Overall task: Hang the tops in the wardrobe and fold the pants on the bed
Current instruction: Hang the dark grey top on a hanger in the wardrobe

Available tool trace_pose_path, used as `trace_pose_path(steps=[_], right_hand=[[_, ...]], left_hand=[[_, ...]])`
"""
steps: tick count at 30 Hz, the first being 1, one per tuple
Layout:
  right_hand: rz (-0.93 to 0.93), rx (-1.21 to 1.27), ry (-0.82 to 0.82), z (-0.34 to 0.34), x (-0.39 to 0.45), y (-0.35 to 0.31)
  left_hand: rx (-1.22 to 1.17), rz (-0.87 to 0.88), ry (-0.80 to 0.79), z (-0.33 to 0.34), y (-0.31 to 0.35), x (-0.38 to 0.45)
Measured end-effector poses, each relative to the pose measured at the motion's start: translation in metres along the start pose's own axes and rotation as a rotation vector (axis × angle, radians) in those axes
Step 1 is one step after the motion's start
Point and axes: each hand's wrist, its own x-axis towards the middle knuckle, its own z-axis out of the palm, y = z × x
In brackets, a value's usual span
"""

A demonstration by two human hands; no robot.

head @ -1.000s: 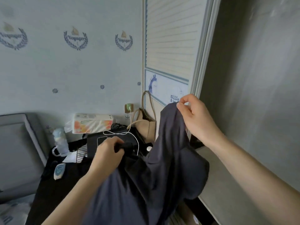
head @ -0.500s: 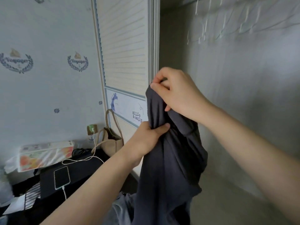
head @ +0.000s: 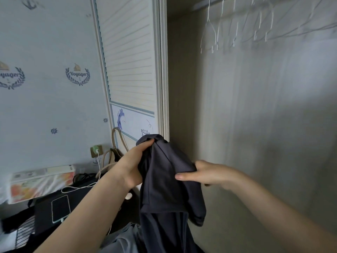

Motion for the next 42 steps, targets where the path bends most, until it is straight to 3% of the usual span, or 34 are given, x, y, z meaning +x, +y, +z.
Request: trace_pose_path(steps=[3,7,9,13,16,19,24,26,28,32,34,38,40,42], right_hand=[[0.018,0.289,0.014,-0.003,0.010,0.012],[-0.127,0.514,0.247,-0.016,0.014,0.011],[-0.186,0.430,0.380,-0.027,0.015,0.006],[-0.328,-0.009,0.732,-0.051,0.014,-0.005],[-0.472,-0.157,0.892,-0.065,0.009,-0.016],[-0.548,-0.122,0.944,-0.075,0.007,-0.025],[-0.589,-0.091,0.883,-0.078,0.004,-0.033],[-0.605,-0.054,0.862,-0.078,0.001,-0.036],[-0.620,-0.043,0.842,-0.078,-0.003,-0.039],[-0.639,-0.172,0.786,-0.076,-0.015,-0.033],[-0.556,-0.353,0.697,-0.076,-0.020,-0.021],[-0.404,-0.690,0.510,-0.074,-0.021,0.010],[-0.345,-0.840,0.541,-0.073,-0.015,0.021],[-0.246,-0.930,0.681,-0.076,-0.014,0.028]], left_hand=[[0.083,0.004,-0.027,-0.007,0.001,0.002],[0.248,0.015,0.026,-0.024,0.008,0.007],[0.325,0.036,0.033,-0.031,0.007,0.009],[0.472,0.081,0.057,-0.041,0.001,0.014],[0.605,0.122,0.125,-0.042,-0.004,0.020],[0.864,0.202,0.189,-0.038,-0.011,0.024],[1.558,0.395,0.368,-0.028,-0.017,0.027],[1.607,0.401,0.365,-0.022,-0.017,0.025],[1.436,0.397,0.312,-0.015,-0.019,0.027],[0.469,0.194,0.100,0.007,-0.020,0.017],[0.228,0.090,-0.036,0.015,-0.021,0.015],[0.132,0.052,-0.123,0.022,-0.012,0.015],[0.185,0.025,-0.179,0.025,-0.006,0.010],[0.269,0.022,-0.254,0.030,-0.004,0.005]])
